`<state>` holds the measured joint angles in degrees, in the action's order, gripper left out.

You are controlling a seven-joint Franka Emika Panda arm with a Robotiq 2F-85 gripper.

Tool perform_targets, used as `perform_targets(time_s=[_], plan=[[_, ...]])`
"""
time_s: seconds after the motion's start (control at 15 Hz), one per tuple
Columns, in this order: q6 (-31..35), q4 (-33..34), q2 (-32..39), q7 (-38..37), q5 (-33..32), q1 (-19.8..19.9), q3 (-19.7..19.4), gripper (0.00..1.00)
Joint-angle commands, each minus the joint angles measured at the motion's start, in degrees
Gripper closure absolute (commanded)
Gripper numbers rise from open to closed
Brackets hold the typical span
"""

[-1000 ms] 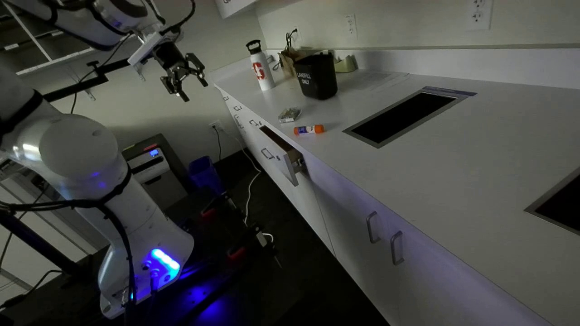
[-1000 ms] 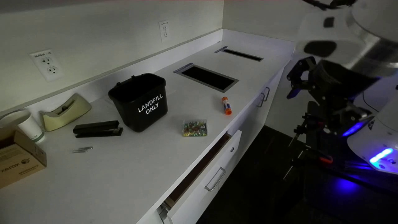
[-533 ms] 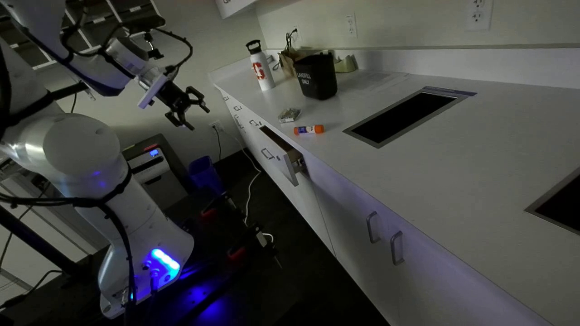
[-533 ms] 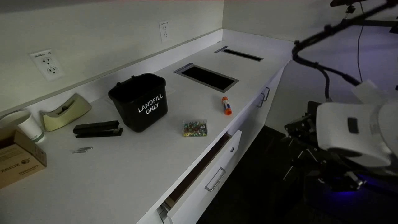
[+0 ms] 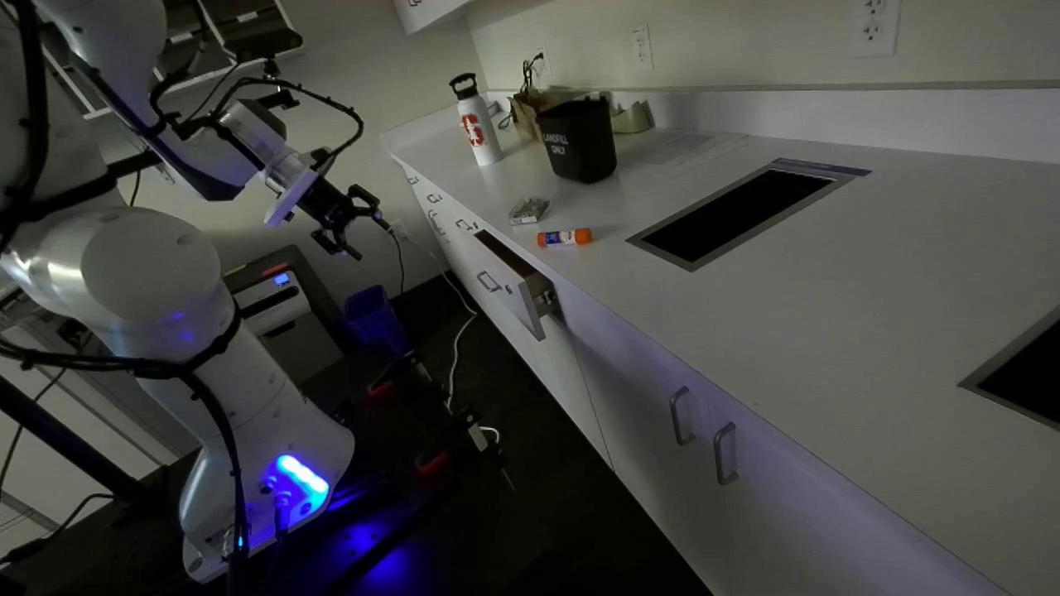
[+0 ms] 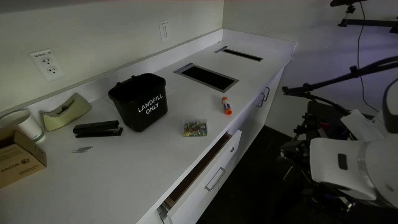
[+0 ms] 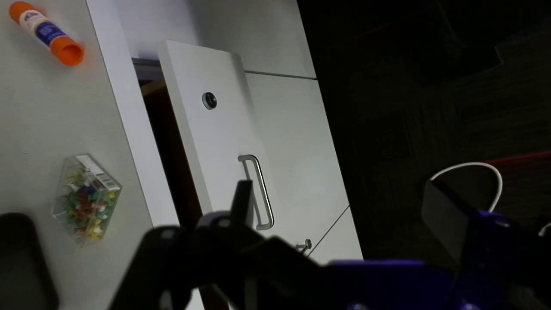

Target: Open the first drawer from the right on the cabinet

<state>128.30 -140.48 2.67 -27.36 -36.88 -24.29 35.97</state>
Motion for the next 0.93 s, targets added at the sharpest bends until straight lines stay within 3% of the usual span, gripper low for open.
perform_targets(time_s=[0.0, 0.13, 0.47, 0.67, 0.87], plan=[[-3.5, 0.8, 0.4, -3.0, -2.7, -2.5, -1.1, 0.0], [-9.5, 1.4, 1.9, -8.0, -9.7, -4.7, -0.1, 0.0], [-22.4, 3.2, 12.5, -29.9, -28.1, -12.5, 0.2, 0.0], [-30.9, 6.4, 22.4, -42.6, -36.4, -18.3, -2.9, 0.0], [-37.7, 12.1, 32.7, -51.1, -39.7, -24.1, -7.9, 0.0]])
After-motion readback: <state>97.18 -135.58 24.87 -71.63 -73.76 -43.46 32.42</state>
